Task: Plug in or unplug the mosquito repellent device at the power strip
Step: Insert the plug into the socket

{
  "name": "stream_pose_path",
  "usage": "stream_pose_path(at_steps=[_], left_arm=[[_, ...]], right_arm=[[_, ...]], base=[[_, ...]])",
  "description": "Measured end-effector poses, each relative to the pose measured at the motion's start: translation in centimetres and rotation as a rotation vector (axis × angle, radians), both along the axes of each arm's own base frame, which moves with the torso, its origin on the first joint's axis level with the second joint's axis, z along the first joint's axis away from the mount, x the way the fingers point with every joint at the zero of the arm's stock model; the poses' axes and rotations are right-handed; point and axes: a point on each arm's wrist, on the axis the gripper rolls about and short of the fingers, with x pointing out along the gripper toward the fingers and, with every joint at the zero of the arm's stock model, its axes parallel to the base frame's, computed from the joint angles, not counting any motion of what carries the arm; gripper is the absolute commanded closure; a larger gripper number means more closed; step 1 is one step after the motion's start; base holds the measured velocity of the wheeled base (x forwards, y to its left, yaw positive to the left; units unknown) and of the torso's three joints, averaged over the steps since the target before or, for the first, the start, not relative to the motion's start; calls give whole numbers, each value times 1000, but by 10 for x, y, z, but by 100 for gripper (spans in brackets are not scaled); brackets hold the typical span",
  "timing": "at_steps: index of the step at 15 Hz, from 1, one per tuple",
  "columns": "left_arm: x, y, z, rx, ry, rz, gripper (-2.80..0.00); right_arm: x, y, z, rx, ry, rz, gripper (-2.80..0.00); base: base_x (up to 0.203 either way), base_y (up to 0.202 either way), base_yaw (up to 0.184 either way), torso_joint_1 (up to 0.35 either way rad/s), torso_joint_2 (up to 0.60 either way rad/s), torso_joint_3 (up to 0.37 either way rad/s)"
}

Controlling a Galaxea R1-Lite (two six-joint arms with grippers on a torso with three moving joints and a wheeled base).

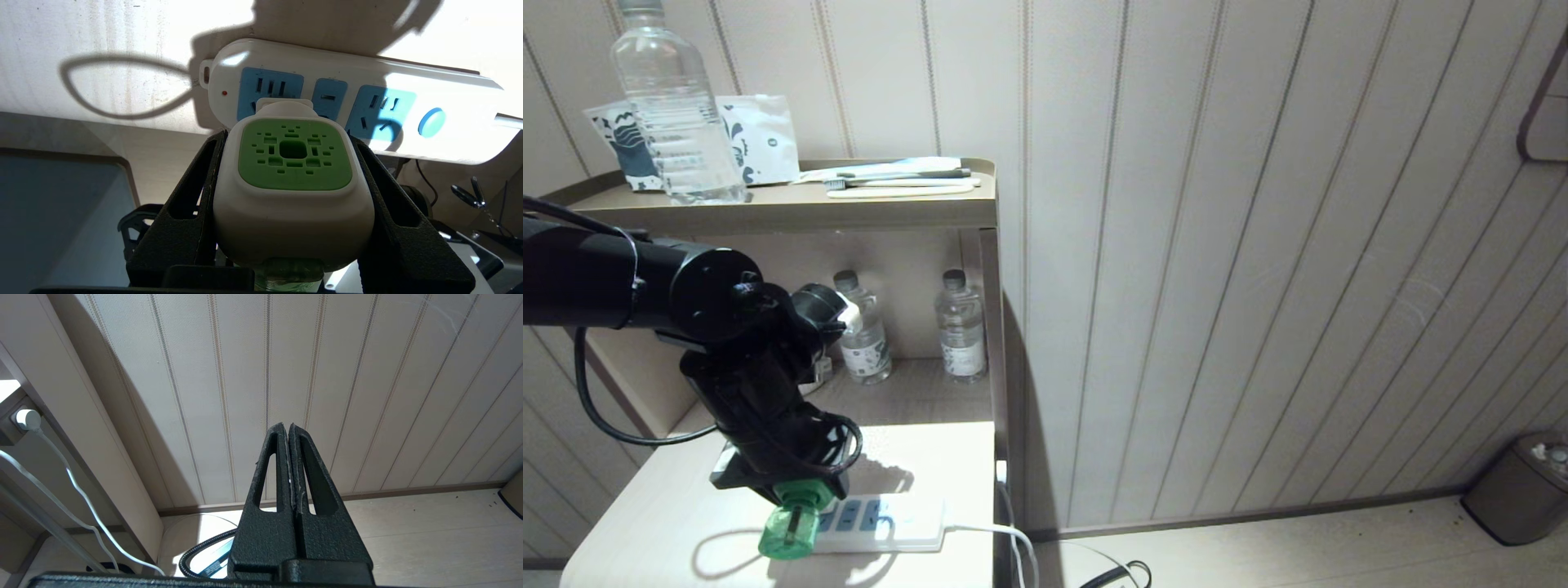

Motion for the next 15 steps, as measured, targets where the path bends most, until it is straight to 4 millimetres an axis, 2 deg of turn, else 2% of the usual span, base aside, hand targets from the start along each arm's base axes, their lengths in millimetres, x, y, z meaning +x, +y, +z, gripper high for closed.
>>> stream_pose_path(at_steps=[15], left_arm=[[2, 6, 2, -2, -10, 18, 0]], right_arm=[[0, 0, 0, 0, 0, 0, 0]], base=[[0, 0, 0, 0, 0, 0]])
